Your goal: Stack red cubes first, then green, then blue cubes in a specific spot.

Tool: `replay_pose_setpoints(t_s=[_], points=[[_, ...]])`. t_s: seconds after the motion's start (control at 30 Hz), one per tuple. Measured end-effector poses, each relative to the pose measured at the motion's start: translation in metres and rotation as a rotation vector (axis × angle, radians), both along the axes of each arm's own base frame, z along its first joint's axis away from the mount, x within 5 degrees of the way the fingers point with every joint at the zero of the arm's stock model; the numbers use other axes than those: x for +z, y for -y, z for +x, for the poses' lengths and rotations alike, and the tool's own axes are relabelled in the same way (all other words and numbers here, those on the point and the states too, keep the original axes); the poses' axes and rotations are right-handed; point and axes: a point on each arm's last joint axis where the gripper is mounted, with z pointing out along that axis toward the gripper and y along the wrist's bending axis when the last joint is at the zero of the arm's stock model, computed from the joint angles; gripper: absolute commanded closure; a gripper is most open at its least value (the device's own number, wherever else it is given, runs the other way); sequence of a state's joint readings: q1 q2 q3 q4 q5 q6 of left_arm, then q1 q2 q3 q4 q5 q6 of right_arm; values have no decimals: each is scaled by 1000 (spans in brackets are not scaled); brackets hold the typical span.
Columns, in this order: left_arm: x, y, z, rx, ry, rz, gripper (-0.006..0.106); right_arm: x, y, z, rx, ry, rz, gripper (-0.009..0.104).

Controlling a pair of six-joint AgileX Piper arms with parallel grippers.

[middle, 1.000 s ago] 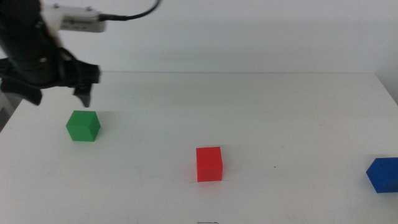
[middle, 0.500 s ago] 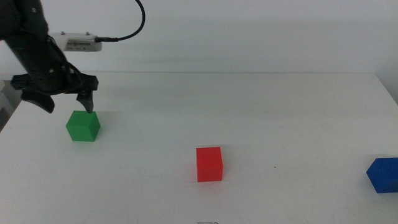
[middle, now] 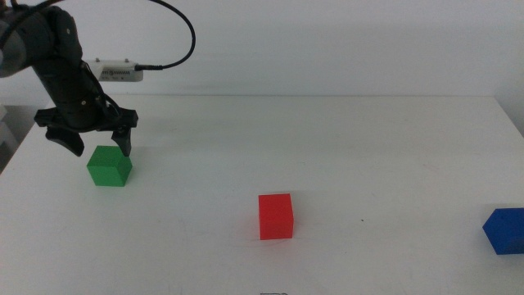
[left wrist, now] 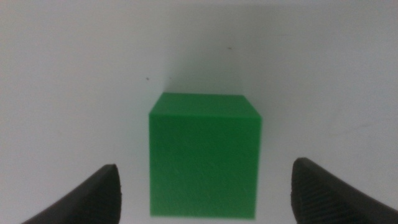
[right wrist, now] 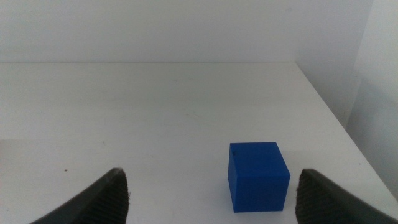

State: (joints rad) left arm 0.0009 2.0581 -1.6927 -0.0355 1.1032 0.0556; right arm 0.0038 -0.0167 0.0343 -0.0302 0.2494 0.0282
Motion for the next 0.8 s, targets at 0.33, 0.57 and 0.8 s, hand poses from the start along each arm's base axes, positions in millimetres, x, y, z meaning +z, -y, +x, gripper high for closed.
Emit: replay_pose_setpoints(t_s=[0.33, 0.57, 0.8], points=[[-32, 0, 9, -33, -38, -13, 10, 0, 0, 0, 0, 0, 0, 8], [-39, 1, 13, -40, -20, -17, 26, 0, 0, 0, 0, 0, 0, 8], [-42, 1, 13, -44, -33, -15, 73, 0, 0, 0, 0, 0, 0, 8]])
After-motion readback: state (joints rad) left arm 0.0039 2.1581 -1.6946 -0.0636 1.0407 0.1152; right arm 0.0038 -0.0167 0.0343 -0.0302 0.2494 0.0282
